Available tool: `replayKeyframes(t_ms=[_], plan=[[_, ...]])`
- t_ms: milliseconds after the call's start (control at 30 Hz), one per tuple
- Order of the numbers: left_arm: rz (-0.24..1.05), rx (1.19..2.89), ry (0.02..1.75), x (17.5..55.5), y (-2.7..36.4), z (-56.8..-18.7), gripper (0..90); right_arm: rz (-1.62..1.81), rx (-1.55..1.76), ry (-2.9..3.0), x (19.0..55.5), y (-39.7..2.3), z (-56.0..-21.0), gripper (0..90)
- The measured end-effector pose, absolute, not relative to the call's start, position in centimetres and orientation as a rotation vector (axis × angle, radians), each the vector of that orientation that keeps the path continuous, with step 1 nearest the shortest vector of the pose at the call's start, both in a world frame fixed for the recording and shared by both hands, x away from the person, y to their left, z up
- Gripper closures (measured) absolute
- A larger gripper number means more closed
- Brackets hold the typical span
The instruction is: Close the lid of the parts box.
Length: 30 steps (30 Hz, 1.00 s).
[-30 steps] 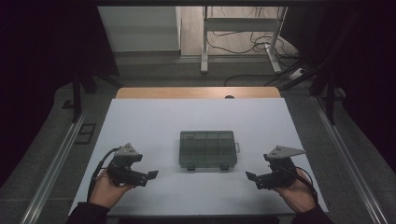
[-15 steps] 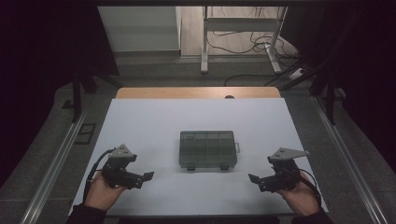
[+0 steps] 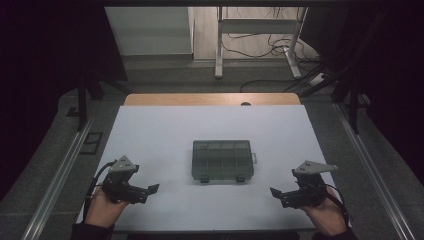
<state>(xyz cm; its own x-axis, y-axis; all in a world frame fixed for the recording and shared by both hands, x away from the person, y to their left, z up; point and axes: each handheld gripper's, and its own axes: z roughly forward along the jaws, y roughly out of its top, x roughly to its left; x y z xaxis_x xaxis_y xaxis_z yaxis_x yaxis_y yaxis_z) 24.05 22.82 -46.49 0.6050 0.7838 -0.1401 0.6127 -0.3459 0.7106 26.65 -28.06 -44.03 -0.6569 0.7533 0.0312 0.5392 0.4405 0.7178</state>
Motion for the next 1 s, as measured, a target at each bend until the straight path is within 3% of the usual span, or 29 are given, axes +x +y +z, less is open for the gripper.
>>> replayKeyframes(t_ms=[1000], plan=[[0.372,2.028,1.129,22.7,25.0,-46.4,0.0,1.048,1.193,2.340,25.3,-30.1,-43.8,0.0]])
